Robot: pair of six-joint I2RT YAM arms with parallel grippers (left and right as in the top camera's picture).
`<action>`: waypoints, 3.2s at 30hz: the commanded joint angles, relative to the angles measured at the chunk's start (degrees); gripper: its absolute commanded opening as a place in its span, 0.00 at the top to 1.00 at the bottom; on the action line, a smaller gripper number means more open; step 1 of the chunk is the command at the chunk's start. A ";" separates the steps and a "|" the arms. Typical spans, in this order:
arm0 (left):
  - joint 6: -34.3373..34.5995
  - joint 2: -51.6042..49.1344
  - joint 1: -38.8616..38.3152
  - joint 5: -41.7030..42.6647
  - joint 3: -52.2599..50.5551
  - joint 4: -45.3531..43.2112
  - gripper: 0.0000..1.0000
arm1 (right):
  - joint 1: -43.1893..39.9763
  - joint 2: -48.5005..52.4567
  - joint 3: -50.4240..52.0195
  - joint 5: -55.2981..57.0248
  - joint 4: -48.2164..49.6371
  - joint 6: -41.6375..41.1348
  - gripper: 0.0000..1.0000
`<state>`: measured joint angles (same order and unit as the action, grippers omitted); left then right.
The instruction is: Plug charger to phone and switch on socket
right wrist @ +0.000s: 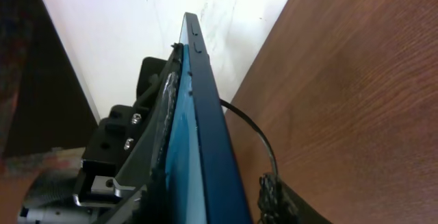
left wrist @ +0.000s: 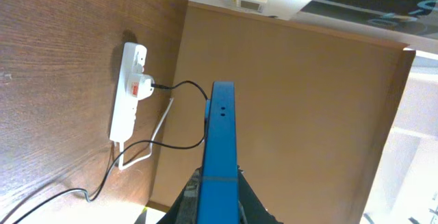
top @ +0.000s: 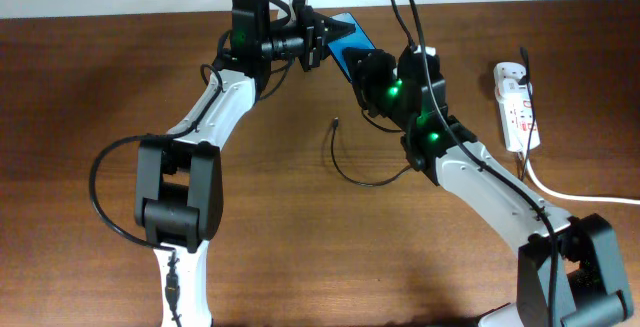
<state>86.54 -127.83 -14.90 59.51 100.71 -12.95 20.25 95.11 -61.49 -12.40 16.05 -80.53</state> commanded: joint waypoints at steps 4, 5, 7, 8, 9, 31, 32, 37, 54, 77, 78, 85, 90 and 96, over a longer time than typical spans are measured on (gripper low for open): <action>-3.56 1.20 0.98 1.20 1.07 -0.68 1.00 | -6.03 -2.10 0.90 -5.42 -0.87 8.66 0.49; -3.56 1.20 1.09 1.31 1.07 -0.68 1.00 | -7.37 -3.15 0.90 -5.42 -1.60 9.81 0.48; -3.58 1.20 1.31 1.31 1.07 -0.70 1.00 | -9.81 -5.22 0.85 -5.42 -3.98 11.89 0.46; -3.56 1.20 1.36 1.33 1.07 -0.68 1.00 | -11.06 -6.36 0.83 -5.42 -5.40 13.42 0.45; -3.56 1.20 1.46 1.31 1.03 -0.68 1.00 | -12.85 -8.13 0.81 -5.42 -8.04 16.33 0.44; -4.02 1.20 19.34 16.41 1.03 -0.28 1.00 | -4.74 9.03 -10.40 -16.06 -37.73 42.84 0.62; -4.33 1.20 19.52 17.14 1.03 -0.28 1.00 | -4.50 10.93 -11.80 -17.27 -38.34 42.84 0.62; -8.94 1.20 20.61 22.47 1.03 -0.24 1.00 | -3.19 17.57 -14.19 -20.13 -38.36 42.91 0.63; -11.61 1.20 20.04 22.12 0.55 2.10 1.00 | -0.28 23.41 -14.16 -14.38 -35.19 43.06 0.70; -11.61 1.20 18.73 21.62 0.55 2.08 1.00 | 0.37 27.19 -14.16 -12.72 -26.01 41.09 0.74; -11.61 1.20 18.73 21.49 0.55 2.10 1.00 | 0.37 27.19 -14.16 -12.57 -25.97 41.09 0.75; -11.61 1.20 18.73 21.49 0.55 2.10 1.00 | 1.88 28.37 -14.16 -12.46 -25.03 41.05 0.76; -11.63 1.20 18.73 21.51 0.55 2.10 1.00 | 2.23 28.44 -14.16 -12.39 -25.22 40.85 0.91; -11.63 1.20 18.73 23.32 0.55 2.03 1.00 | -1.86 21.79 -14.19 -27.98 -25.73 48.33 0.96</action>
<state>75.85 -127.83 3.97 80.42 100.73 -10.55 21.26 122.17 -75.02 -29.50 -9.61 -38.74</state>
